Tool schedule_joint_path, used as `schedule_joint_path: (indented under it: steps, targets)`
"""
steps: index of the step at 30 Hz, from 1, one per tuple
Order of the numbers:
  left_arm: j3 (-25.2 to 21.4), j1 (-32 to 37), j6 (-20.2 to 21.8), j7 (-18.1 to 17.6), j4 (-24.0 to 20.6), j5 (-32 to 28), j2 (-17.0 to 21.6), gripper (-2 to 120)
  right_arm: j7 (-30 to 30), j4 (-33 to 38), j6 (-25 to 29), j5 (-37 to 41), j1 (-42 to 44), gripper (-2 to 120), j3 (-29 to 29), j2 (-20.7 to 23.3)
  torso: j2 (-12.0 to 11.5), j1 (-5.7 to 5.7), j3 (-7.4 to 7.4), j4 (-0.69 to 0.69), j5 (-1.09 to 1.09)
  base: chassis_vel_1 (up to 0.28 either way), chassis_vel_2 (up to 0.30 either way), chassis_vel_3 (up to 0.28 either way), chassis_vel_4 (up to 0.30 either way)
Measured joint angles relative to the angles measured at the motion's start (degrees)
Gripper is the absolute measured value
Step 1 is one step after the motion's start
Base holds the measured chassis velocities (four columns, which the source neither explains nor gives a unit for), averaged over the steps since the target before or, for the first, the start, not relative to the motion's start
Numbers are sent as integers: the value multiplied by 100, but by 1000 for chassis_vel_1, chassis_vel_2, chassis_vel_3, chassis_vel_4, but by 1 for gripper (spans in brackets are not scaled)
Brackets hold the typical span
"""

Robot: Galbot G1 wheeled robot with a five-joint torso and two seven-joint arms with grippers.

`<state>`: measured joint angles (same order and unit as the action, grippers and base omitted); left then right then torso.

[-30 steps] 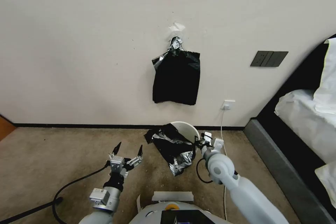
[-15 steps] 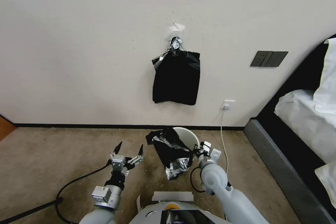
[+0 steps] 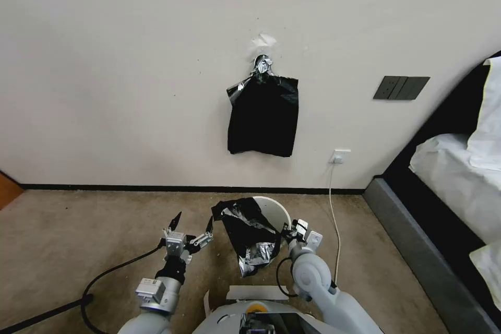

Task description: Place a trash bag onto the trash bin.

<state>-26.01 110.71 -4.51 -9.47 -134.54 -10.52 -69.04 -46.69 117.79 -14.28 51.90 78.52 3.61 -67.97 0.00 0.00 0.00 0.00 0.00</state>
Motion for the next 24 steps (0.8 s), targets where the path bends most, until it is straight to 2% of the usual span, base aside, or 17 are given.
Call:
schedule_joint_path:
  steps: [3,6,7,10,11,12,14,15,17,18,19,21,23,24]
  targets:
    - [7,1,0,1,-4,2,0,100,77,68,-4,-118,20,39,27,87,0,0,0,0,0,0,0,0,0]
    - [9,3,-2,0,-20,5,-2,100,287,348,-10,-475,167,55,143,305,0,0,0,0,1,0,0,0,0]
    - [9,3,-2,0,-20,5,-2,100,287,348,-10,-475,167,55,143,305,0,0,0,0,1,0,0,0,0]
    - [25,45,-6,0,-28,15,-17,100,1042,1078,18,-1414,539,71,350,679,0,0,0,-2,1,0,0,0,0]
    - [51,64,-7,0,-27,23,-18,100,1565,1409,-1,-1747,628,76,439,905,0,0,0,0,1,0,0,0,0]
    - [51,64,-7,0,-27,23,-18,100,1565,1409,-1,-1747,628,76,439,905,0,0,0,0,1,0,0,0,0]
    - [75,69,2,-2,-9,34,-19,100,2706,1885,-282,-2004,743,85,677,1356,0,0,0,0,0,0,0,0,0]
    - [75,69,2,-2,-9,34,-19,100,2706,1885,-282,-2004,743,85,677,1356,0,0,0,0,0,0,0,0,0]
    - [84,66,23,-4,3,43,-20,100,3662,2303,-829,-1983,741,94,856,1862,0,0,0,-1,0,0,0,0,0]
    - [84,70,31,-7,4,47,-23,100,3920,2429,-1131,-1891,670,97,902,2106,0,0,0,0,-1,0,0,0,0]
    - [84,70,31,-7,4,47,-23,100,3920,2429,-1131,-1891,670,97,902,2106,0,0,0,0,-1,0,0,0,0]
    - [75,113,56,-1,-4,77,-31,100,4213,2578,-1784,-1484,305,100,875,2580,0,0,0,2,-1,0,0,0,0]
    - [28,179,67,19,-12,170,-48,100,4287,2603,-2323,-1121,-117,100,694,2838,0,0,0,1,1,0,0,0,0]
    - [28,179,67,19,-12,170,-48,100,4287,2603,-2323,-1121,-117,100,694,2838,0,0,0,1,1,0,0,0,0]
